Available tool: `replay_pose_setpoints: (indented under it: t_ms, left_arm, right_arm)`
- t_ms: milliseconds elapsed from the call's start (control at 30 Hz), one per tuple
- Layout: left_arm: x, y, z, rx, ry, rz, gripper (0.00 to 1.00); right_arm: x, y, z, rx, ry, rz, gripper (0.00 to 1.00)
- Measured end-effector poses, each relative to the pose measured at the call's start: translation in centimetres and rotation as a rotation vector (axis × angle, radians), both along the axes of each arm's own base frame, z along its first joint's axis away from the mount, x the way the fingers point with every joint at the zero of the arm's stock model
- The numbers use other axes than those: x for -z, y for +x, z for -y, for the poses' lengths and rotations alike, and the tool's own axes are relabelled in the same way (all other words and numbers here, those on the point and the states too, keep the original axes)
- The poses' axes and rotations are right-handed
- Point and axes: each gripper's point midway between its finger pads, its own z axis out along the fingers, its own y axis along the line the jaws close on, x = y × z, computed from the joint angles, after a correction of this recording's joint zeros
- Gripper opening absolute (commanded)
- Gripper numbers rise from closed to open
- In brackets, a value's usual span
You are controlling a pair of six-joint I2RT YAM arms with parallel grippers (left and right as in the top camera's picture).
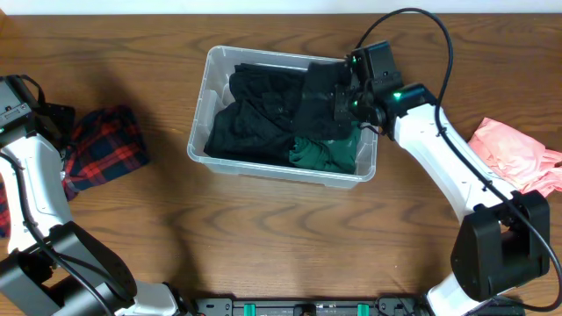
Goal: Pack container
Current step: 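Carry the black cloth with the right gripper into the container's right side, then release the black cloth and lift the right gripper away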
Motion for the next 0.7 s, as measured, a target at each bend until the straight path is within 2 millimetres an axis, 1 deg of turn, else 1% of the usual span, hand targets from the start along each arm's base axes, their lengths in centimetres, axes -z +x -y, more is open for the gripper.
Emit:
replay_pose_setpoints:
  t_ms: [133,167,200,267,333,367,400,433,467,500,533,600,700]
  left_arm:
    - [0.0,0.0,0.0,0.0,0.0,0.0,0.98]
    - [0.0,0.0,0.0,0.0,0.0,0.0,0.98]
    - [0.0,0.0,0.0,0.0,0.0,0.0,0.98]
    - [0.0,0.0,0.0,0.0,0.0,0.0,0.98]
    - [0.0,0.0,0.0,0.0,0.0,0.0,0.98]
    - [0.0,0.0,0.0,0.0,0.0,0.0,0.98]
    - [0.0,0.0,0.0,0.0,0.0,0.0,0.98]
    - [0.0,0.0,0.0,0.0,0.0,0.0,0.98]
    - [0.0,0.0,0.0,0.0,0.0,0.0,0.98]
    - [0.0,0.0,0.0,0.0,0.0,0.0,0.98]
    - [0.0,0.0,0.0,0.0,0.0,0.0,0.98]
    - [0.0,0.0,0.0,0.0,0.0,0.0,0.98]
    - [0.0,0.0,0.0,0.0,0.0,0.0,0.98]
  right_arm:
    - [0.4,-0.1,0.9,0.02,-0.033,-0.008,0.01]
    - [0.4,0.0,1.1,0.023,-0.039,-0.007,0.02]
    - [0.5,0.0,1.3,0.025,-0.042,-0.006,0.06]
    - [0.5,0.1,1.7,0.027,-0.05,-0.005,0.18]
    - [0.5,0.3,2.2,0.03,-0.059,-0.001,0.26]
    - [0.5,0.4,2.5,0.025,-0.068,0.003,0.32]
    - [0.5,0.6,2.8,0.031,-0.075,0.007,0.4]
    - [0.5,0.7,3.1,0.031,-0.086,0.014,0.51]
    - [0.4,0.9,3.5,0.034,-0.098,0.021,0.66]
    - [0.4,1.2,3.9,0.045,-0.104,0.028,0.78]
    - [0.2,1.5,4.0,0.042,-0.093,0.039,0.83]
    - [-0.2,1.9,4.1,0.039,-0.099,0.063,0.88]
    - [-0.4,2.4,4.5,0.033,-0.117,0.088,0.89]
